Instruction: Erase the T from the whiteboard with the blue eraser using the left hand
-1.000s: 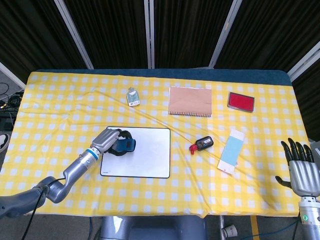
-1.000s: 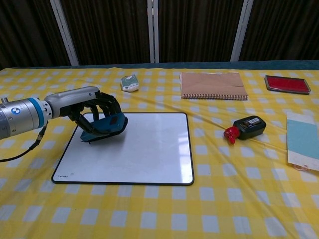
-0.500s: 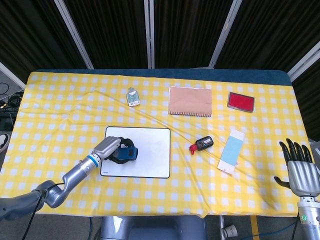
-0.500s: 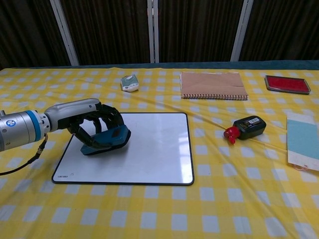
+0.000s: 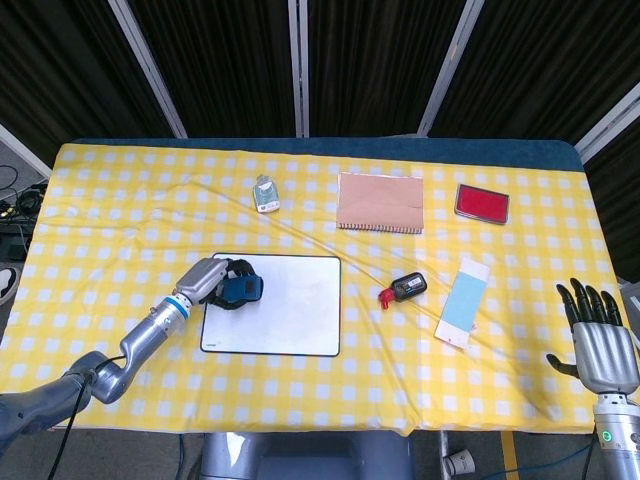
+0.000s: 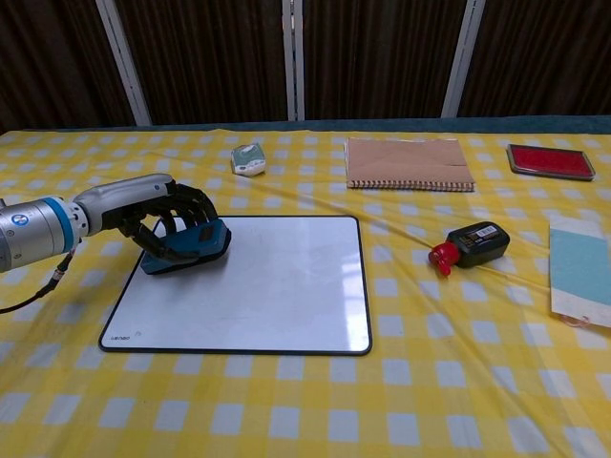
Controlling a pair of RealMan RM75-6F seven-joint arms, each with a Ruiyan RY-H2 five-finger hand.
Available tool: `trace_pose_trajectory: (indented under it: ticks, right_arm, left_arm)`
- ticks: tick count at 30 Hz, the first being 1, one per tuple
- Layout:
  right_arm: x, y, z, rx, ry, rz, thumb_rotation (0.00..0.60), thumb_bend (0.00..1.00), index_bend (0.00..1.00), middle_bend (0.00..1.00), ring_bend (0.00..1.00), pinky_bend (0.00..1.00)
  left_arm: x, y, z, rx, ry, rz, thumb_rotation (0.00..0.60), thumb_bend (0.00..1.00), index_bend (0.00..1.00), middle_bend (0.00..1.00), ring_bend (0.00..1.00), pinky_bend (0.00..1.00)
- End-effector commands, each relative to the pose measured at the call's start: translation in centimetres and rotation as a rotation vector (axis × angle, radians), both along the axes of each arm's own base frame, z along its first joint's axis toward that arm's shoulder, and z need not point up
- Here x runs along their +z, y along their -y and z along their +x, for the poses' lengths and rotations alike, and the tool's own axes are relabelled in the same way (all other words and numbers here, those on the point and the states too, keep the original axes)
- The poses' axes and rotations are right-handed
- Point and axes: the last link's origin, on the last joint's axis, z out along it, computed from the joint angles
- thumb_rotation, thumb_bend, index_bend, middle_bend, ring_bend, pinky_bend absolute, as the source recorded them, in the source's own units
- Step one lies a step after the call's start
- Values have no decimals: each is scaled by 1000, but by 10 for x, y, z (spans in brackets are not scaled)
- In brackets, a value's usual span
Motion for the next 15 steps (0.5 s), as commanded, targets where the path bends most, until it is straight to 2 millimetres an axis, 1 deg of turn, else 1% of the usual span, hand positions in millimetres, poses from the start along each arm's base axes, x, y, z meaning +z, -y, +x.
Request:
trace_pose_trajectory:
  ticks: [1,5,11,15]
  right_arm:
    - [0,0,0,0,1,1,600,0,0,0,0,0]
    - [0,0,0,0,0,2,600,0,0,0,0,0]
    - [0,0,0,-1,-1,2,600,0,0,0,0,0]
    - [0,0,-1,-3,-1,2,600,0,0,0,0,0]
  left_arm:
    - [-3,2,0,-5,4,-8,600,444,542,460,333,452]
    - [-8,9,3,-31,1,-36,600,445,542,460,333,451]
    - [-17,27,17,-93,20,-97,600,445,542,460,333,451]
    - [-21,33,22,-117,19,-111,600,445,542,460,333,451]
